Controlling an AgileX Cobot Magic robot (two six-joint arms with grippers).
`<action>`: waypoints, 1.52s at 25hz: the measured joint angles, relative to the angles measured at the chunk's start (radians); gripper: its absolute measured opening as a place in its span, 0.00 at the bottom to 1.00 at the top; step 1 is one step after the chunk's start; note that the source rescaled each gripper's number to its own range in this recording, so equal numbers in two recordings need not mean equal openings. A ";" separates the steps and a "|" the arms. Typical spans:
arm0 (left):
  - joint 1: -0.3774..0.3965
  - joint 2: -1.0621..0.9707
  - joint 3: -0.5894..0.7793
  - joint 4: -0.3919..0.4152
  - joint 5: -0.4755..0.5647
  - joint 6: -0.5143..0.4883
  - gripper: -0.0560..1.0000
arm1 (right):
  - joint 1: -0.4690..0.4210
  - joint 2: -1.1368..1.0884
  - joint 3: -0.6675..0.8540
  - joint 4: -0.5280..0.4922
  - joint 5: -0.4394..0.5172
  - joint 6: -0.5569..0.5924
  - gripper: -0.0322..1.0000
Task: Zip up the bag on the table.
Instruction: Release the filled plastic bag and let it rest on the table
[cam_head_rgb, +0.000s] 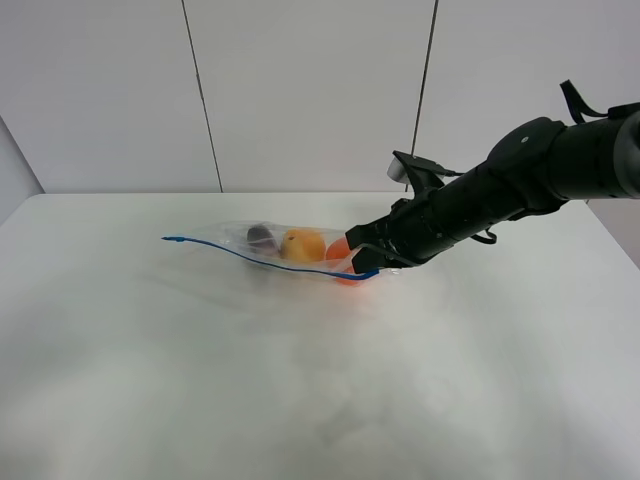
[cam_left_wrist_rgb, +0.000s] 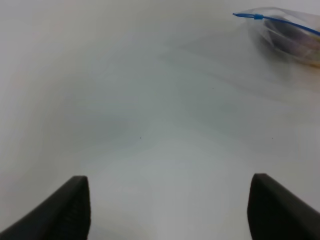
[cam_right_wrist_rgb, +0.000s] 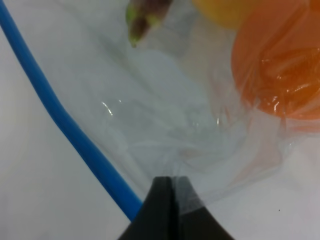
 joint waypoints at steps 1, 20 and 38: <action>0.000 0.000 0.000 0.000 0.000 0.000 0.99 | 0.000 0.000 0.000 0.000 0.000 0.000 0.07; 0.000 0.000 0.000 0.000 0.000 0.000 0.99 | 0.000 0.000 0.000 -0.007 -0.051 0.000 0.93; 0.000 0.000 0.000 -0.001 0.000 0.000 0.99 | 0.000 -0.003 0.000 -0.159 -0.109 0.063 0.99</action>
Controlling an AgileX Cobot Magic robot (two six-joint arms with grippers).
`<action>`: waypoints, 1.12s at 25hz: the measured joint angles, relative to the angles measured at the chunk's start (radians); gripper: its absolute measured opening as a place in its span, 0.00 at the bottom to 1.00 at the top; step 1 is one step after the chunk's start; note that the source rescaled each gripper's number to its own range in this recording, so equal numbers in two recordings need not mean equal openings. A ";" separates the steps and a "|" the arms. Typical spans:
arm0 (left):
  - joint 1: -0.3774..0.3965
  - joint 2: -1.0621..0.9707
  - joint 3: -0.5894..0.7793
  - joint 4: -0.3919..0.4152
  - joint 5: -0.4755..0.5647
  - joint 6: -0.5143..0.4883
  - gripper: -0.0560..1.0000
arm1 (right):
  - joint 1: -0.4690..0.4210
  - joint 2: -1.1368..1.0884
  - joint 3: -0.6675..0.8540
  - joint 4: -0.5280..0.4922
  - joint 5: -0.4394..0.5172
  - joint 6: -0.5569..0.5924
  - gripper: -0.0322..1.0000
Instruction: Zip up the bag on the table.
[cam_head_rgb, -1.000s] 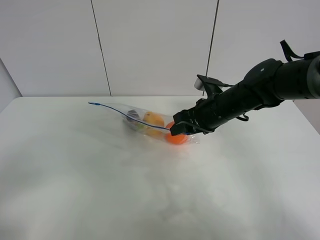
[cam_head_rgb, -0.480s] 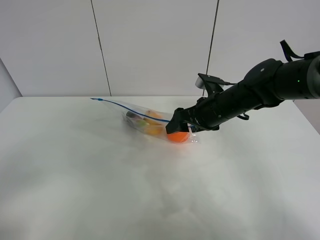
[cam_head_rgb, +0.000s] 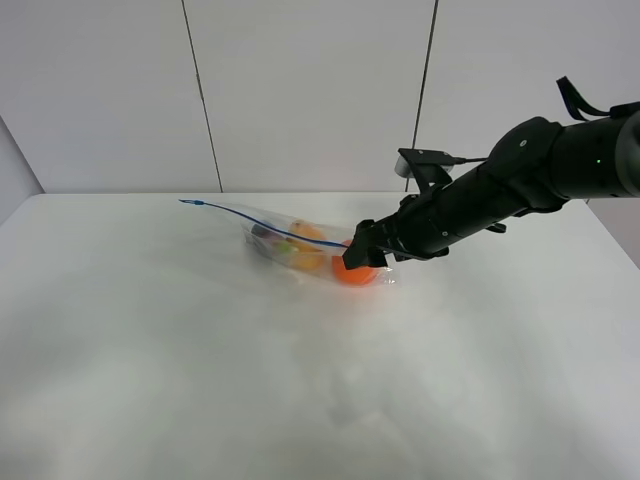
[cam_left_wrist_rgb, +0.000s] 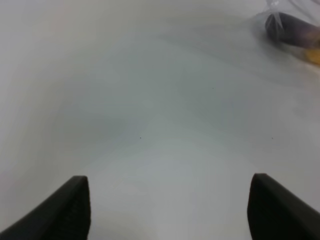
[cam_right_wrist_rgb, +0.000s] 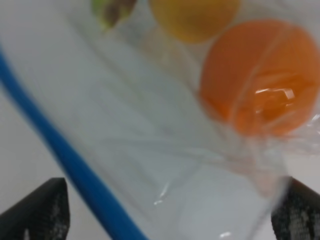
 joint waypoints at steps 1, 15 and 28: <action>0.000 0.000 0.000 0.000 0.000 0.000 0.99 | -0.002 0.000 0.000 -0.019 0.000 0.008 0.99; 0.000 0.000 0.000 0.000 0.000 0.000 0.99 | -0.182 0.000 0.000 -0.218 0.006 0.116 1.00; 0.000 0.000 0.000 0.000 0.000 0.002 0.99 | -0.241 0.000 0.000 -0.669 0.024 0.417 1.00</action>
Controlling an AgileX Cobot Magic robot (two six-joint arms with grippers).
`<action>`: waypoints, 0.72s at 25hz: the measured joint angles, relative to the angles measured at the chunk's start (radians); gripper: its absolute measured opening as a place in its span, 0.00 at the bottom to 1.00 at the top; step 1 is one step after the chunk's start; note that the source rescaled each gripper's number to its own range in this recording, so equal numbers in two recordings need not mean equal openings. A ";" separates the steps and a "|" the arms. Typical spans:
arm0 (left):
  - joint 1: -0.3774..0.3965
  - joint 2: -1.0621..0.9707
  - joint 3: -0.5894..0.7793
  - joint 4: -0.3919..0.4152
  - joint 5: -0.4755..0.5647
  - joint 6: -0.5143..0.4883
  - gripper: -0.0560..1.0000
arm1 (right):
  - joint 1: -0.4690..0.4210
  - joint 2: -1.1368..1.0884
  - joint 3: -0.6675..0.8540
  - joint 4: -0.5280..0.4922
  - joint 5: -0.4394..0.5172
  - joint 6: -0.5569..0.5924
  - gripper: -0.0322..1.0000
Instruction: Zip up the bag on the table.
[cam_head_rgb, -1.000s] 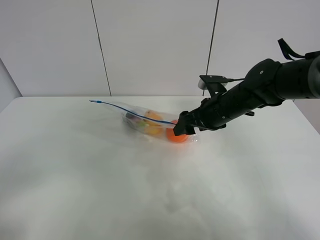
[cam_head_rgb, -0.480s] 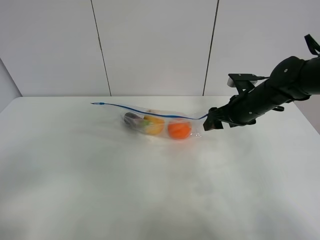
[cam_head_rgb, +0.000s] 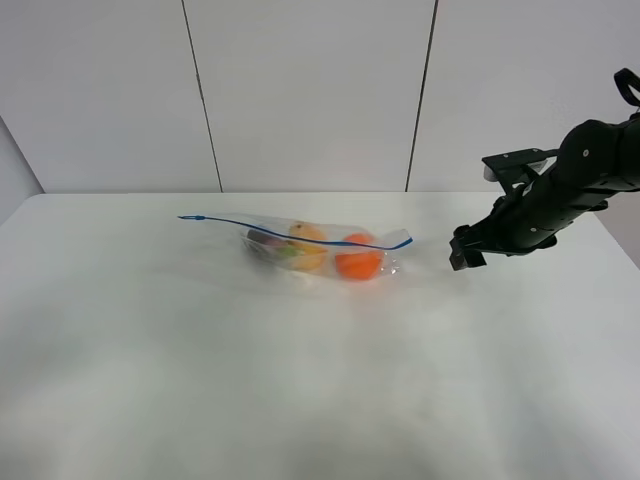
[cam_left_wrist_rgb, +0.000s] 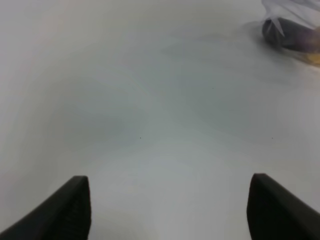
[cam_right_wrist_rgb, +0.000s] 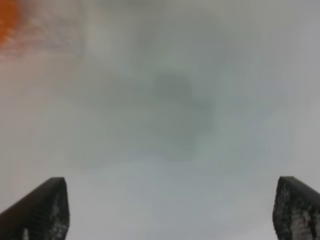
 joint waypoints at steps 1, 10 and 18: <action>0.000 0.000 0.000 0.000 0.000 0.000 0.99 | 0.000 0.000 0.000 -0.042 0.006 0.047 1.00; 0.000 0.000 0.000 0.000 0.000 0.000 0.99 | -0.003 0.000 -0.003 -0.113 0.016 0.204 1.00; 0.000 0.000 0.000 0.000 0.000 0.000 0.99 | -0.087 -0.008 -0.003 -0.120 0.027 0.227 1.00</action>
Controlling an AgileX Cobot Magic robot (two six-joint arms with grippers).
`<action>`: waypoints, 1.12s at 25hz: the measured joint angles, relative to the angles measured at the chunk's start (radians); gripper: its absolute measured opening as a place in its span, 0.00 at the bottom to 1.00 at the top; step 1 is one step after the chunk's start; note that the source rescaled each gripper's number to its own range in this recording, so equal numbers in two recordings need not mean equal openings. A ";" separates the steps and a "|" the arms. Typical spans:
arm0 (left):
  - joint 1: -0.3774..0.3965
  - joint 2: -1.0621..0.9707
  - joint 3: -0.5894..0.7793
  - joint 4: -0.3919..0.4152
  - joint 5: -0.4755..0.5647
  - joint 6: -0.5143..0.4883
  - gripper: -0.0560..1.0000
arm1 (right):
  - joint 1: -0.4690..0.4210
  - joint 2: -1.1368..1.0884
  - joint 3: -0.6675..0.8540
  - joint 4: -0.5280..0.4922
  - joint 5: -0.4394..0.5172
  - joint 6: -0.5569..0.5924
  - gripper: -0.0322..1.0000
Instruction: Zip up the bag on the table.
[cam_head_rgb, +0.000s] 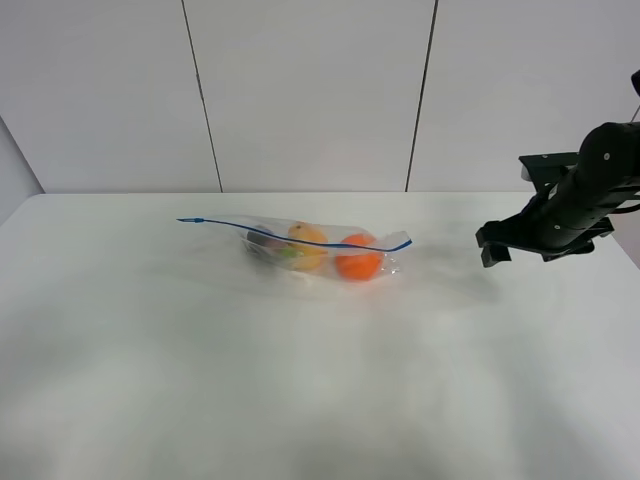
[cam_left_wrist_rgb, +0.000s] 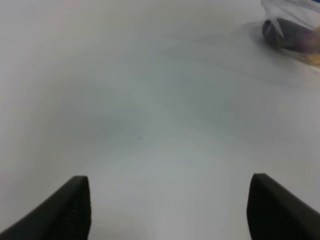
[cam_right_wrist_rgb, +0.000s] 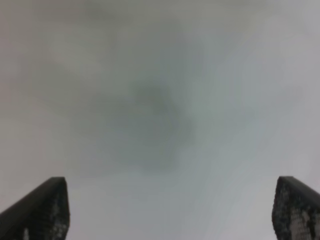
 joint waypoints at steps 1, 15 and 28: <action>0.000 0.000 0.000 0.000 0.000 0.000 0.99 | -0.014 -0.007 0.000 -0.001 0.004 0.000 1.00; 0.000 0.000 0.000 0.000 0.000 0.000 0.99 | -0.065 -0.238 0.000 -0.006 0.096 0.000 0.99; 0.000 0.000 0.000 0.000 0.000 0.000 0.99 | -0.065 -0.640 0.000 -0.006 0.307 0.000 0.99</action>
